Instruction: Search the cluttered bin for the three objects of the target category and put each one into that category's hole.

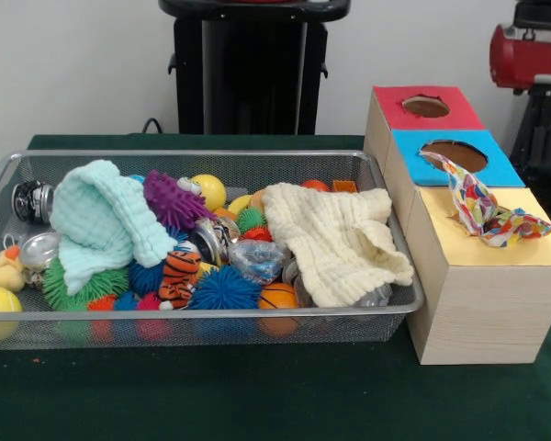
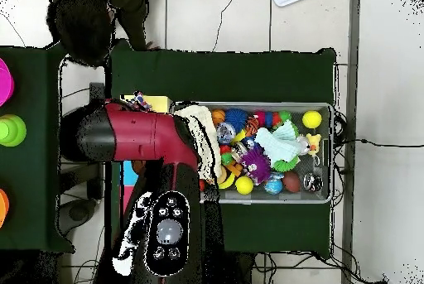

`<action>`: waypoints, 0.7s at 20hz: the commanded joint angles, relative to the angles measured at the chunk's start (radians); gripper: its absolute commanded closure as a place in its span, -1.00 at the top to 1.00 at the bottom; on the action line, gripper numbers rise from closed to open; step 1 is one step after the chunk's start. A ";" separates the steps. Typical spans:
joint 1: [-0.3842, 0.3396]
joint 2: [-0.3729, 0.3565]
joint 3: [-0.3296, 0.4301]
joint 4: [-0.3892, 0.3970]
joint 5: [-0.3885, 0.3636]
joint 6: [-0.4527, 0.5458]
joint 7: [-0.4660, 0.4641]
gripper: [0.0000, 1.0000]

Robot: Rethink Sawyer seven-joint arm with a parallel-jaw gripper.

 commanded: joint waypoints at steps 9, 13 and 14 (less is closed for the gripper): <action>-0.042 -0.009 0.034 0.097 -0.008 0.106 0.122 -1.00; -0.056 0.007 0.043 0.102 -0.020 0.073 0.103 -1.00; -0.058 0.008 0.044 0.106 -0.023 0.066 0.100 -1.00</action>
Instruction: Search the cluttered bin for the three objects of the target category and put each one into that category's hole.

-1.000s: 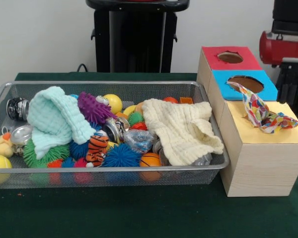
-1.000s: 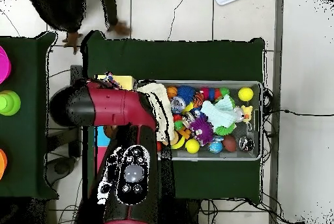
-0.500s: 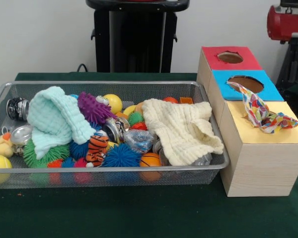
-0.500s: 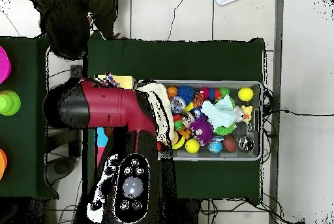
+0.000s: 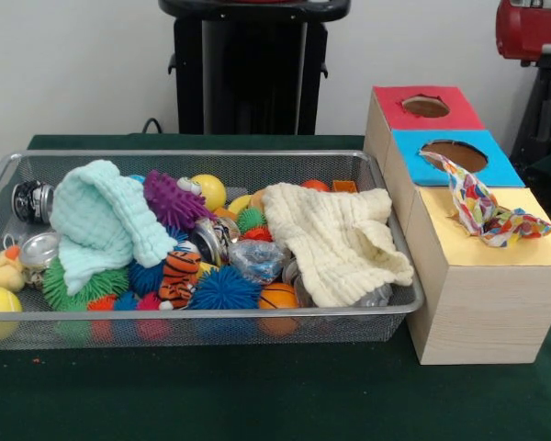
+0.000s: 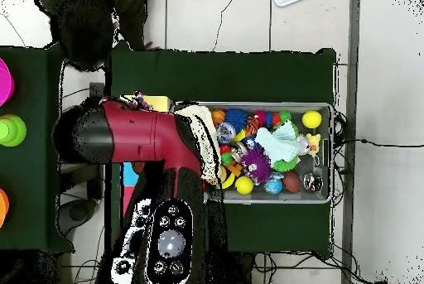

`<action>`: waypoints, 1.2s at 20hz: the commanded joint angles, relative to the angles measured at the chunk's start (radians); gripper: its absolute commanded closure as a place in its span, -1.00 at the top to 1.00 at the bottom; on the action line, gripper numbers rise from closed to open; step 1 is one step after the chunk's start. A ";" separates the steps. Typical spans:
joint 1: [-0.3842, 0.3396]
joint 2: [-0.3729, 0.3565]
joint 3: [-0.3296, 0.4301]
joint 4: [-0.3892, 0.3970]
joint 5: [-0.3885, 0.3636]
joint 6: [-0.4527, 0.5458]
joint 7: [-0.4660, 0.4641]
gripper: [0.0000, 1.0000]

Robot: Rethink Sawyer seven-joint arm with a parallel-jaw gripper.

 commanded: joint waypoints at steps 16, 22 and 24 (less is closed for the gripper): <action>-0.087 0.067 0.082 0.153 -0.030 -0.063 0.099 -1.00; -0.089 0.091 0.092 0.160 -0.027 -0.115 0.116 -1.00; -0.089 0.098 0.095 0.162 -0.024 -0.129 0.120 -1.00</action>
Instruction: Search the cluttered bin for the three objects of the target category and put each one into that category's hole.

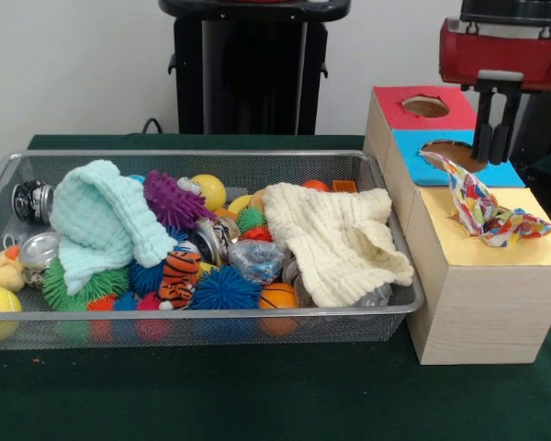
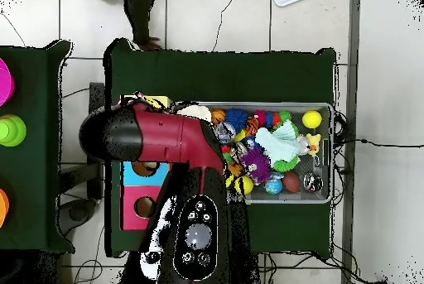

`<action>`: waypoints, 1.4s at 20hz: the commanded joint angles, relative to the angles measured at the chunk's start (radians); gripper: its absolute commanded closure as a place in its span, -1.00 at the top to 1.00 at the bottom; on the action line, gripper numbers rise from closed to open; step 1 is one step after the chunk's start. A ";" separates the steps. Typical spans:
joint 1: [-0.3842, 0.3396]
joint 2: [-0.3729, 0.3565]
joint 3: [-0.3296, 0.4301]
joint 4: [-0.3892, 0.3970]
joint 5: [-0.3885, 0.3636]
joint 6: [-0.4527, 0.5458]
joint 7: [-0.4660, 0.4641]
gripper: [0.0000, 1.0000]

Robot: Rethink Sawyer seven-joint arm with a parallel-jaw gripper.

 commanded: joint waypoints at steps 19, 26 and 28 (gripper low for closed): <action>-0.059 0.125 0.130 0.150 -0.016 -0.170 0.119 -1.00; -0.054 0.147 0.143 0.164 0.002 -0.218 0.153 -1.00; -0.049 0.151 0.143 0.164 0.009 -0.221 0.163 -1.00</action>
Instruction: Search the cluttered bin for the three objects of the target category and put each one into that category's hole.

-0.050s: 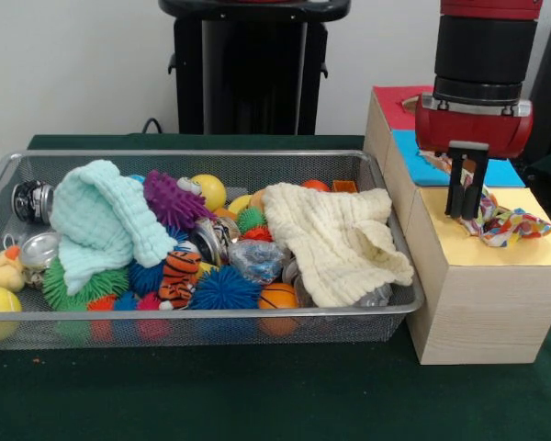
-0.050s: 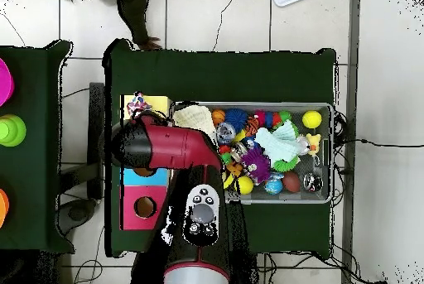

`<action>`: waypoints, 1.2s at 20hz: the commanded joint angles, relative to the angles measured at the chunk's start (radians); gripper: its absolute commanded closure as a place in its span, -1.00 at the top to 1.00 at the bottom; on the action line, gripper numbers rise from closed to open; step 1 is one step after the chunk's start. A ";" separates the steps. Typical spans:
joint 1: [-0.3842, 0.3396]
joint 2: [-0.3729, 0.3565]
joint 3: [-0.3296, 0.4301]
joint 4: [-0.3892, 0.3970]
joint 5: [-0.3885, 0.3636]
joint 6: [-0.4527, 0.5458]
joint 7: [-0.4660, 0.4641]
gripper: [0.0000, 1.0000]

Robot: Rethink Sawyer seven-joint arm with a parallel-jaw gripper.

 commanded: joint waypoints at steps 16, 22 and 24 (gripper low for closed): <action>0.016 0.069 0.069 0.068 0.057 -0.016 0.205 -1.00; 0.027 0.071 0.073 0.059 0.071 -0.007 0.209 -1.00; 0.031 0.081 0.071 0.051 0.073 -0.011 0.208 -1.00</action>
